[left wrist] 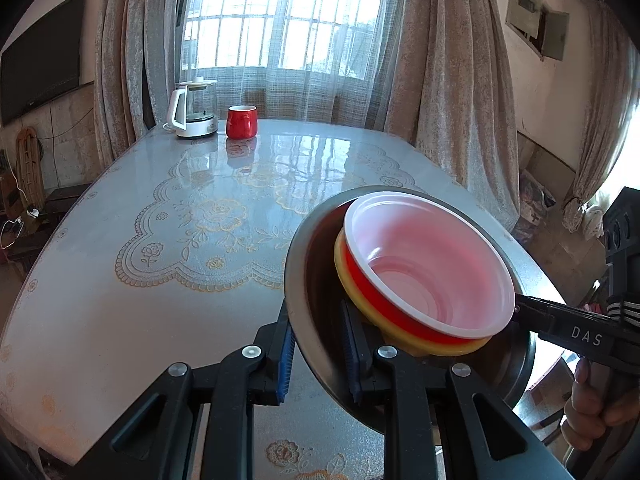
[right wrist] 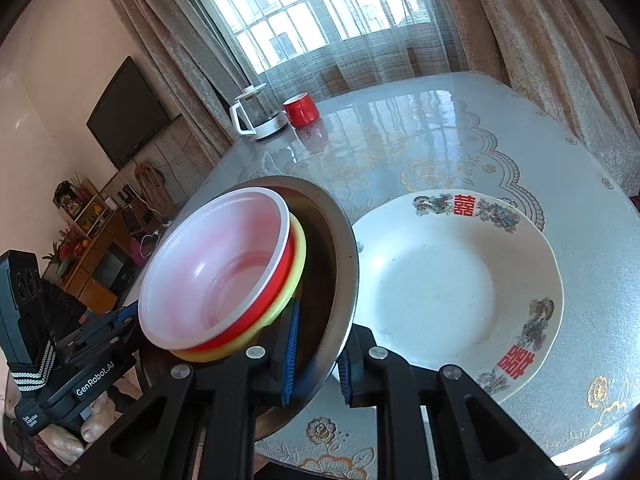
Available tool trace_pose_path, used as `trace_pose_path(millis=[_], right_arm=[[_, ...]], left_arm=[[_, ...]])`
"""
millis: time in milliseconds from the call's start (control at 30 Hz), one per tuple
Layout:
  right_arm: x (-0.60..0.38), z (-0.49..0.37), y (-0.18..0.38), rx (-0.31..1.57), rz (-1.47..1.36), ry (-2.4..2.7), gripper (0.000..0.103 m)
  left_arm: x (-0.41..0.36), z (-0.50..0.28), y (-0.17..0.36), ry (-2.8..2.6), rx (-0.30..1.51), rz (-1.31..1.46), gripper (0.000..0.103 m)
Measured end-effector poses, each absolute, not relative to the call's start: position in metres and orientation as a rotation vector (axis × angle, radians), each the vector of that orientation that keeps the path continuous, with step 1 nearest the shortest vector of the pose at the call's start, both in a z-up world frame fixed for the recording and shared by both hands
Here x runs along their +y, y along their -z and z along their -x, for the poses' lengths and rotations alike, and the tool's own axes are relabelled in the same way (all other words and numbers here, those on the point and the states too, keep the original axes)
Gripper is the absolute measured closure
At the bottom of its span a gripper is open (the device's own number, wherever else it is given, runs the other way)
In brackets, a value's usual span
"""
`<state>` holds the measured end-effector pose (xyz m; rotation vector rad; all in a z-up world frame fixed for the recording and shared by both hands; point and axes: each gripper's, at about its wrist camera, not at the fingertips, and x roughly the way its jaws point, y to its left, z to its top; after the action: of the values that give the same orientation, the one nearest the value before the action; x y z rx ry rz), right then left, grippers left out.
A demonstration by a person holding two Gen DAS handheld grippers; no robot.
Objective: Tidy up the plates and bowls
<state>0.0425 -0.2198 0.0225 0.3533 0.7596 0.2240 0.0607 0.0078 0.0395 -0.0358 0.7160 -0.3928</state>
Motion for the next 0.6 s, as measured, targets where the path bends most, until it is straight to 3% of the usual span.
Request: trace_pose_path(millis=[600], right_arm=[[-0.275,-0.014,-0.031,0.705,-0.393,-0.071,0.086]], left_arm=[[-0.064,-0.074,-0.042,0.524,0.738,-0.033,0.08]])
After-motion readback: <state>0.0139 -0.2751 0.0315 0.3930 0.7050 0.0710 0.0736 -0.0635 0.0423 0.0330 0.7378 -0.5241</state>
